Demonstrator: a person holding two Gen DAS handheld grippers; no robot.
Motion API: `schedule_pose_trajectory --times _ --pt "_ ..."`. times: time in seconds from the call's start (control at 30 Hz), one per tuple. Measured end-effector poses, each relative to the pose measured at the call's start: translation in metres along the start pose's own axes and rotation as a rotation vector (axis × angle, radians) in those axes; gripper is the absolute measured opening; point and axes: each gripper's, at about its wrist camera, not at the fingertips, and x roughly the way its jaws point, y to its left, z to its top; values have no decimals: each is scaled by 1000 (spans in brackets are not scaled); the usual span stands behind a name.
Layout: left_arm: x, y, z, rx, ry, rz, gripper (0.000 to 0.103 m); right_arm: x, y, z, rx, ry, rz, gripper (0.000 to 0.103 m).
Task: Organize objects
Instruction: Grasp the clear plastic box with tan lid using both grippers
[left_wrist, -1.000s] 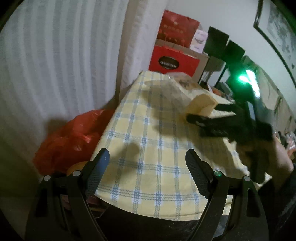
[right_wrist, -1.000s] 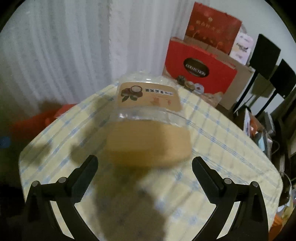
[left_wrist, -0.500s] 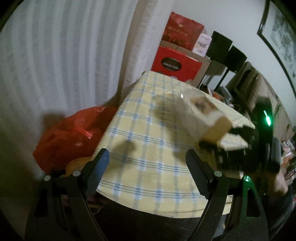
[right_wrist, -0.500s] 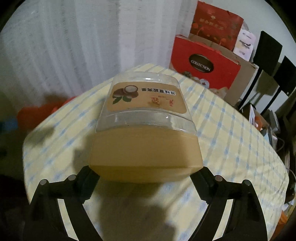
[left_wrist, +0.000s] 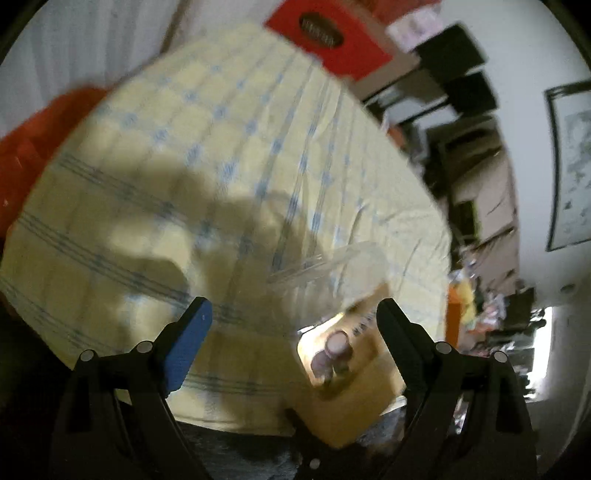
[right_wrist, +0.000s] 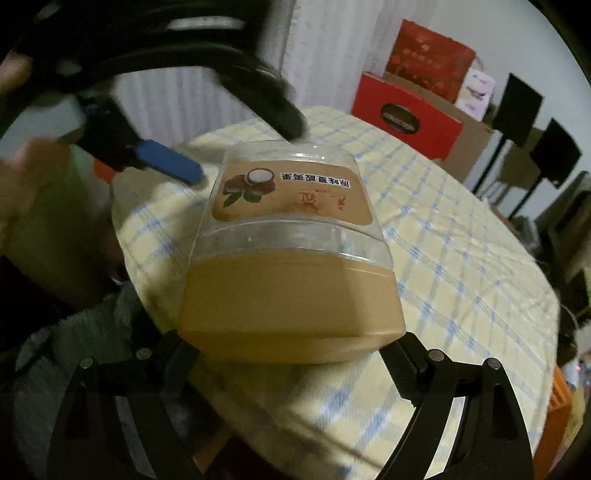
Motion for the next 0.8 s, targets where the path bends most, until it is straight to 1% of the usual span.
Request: schedule_pose_trajectory --times 0.03,0.13,0.23,0.27,0.33,0.5,0.6,0.63,0.7,0.8 --pt "8 -5 0 19 25 1 95 -2 2 -1 7 -3 -2 89" --pt "15 -13 1 32 80 2 96 -7 7 -5 18 -9 6 89" --pt "15 -13 6 7 111 -13 97 -9 12 -6 -22 -13 -35 89" --pt "16 -13 6 13 120 -12 101 -10 14 -6 -32 -9 -45 89" --pt "19 -16 7 29 139 -10 103 -12 17 -5 -42 -14 -55 89" --pt "22 -24 11 49 169 42 103 -12 14 -8 4 -24 -32 89" --pt "24 -26 11 57 178 52 103 -12 13 -9 16 -31 -33 89" --pt "23 -29 11 77 179 57 103 -14 14 -10 20 -33 -30 89" --pt "23 -32 8 101 163 58 103 -19 11 -10 52 -55 -9 89" --pt "21 -35 4 119 143 60 103 -22 4 -8 72 -58 9 89"
